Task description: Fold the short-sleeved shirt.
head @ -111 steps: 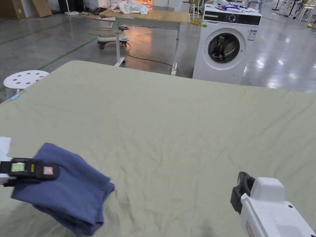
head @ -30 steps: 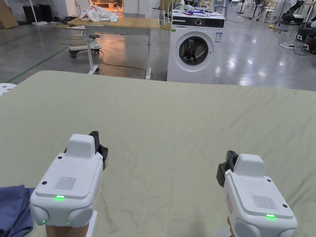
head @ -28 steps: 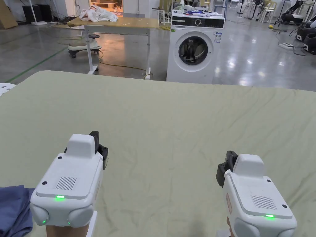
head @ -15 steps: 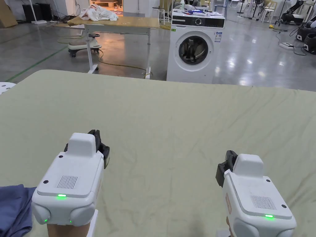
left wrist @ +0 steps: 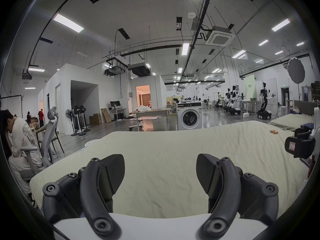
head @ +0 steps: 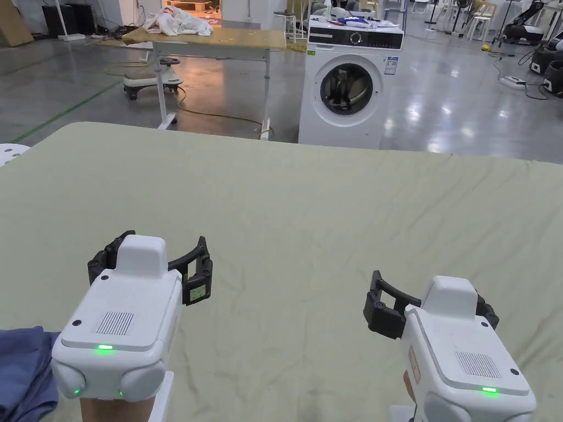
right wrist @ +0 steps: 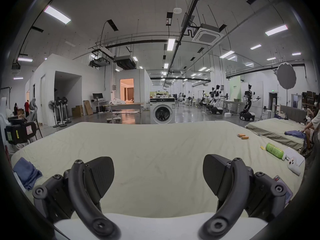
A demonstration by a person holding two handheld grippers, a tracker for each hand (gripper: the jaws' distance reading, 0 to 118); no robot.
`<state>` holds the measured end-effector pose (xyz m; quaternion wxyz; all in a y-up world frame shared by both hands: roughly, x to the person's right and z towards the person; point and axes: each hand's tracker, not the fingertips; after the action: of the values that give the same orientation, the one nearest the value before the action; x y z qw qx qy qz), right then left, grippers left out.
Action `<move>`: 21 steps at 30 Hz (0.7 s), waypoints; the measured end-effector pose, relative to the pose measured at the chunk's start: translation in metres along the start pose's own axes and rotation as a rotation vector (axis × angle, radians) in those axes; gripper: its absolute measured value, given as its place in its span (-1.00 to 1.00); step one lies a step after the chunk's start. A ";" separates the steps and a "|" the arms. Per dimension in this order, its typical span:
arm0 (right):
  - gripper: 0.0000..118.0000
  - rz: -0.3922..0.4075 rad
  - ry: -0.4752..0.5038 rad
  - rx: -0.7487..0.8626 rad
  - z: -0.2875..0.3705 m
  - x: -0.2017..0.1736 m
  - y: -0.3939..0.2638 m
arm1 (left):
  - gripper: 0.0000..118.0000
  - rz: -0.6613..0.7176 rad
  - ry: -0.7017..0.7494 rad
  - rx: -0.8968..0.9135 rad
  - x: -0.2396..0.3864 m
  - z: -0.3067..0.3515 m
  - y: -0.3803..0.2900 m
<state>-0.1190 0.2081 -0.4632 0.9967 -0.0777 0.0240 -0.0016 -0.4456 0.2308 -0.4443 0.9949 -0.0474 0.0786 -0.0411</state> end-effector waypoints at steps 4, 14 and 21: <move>0.80 -0.048 -0.002 -0.018 -0.003 0.001 0.003 | 0.52 0.028 -0.012 -0.018 -0.004 -0.001 0.000; 0.79 -0.136 -0.052 -0.153 -0.015 0.003 0.015 | 0.52 0.045 -0.021 -0.027 -0.012 -0.002 0.000; 0.79 -0.184 -0.094 -0.213 -0.017 0.000 0.021 | 0.52 0.044 -0.021 -0.036 -0.014 -0.002 -0.002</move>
<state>-0.1201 0.2263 -0.4833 0.9785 -0.1847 -0.0301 -0.0868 -0.4597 0.2299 -0.4438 0.9954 -0.0640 0.0698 -0.0173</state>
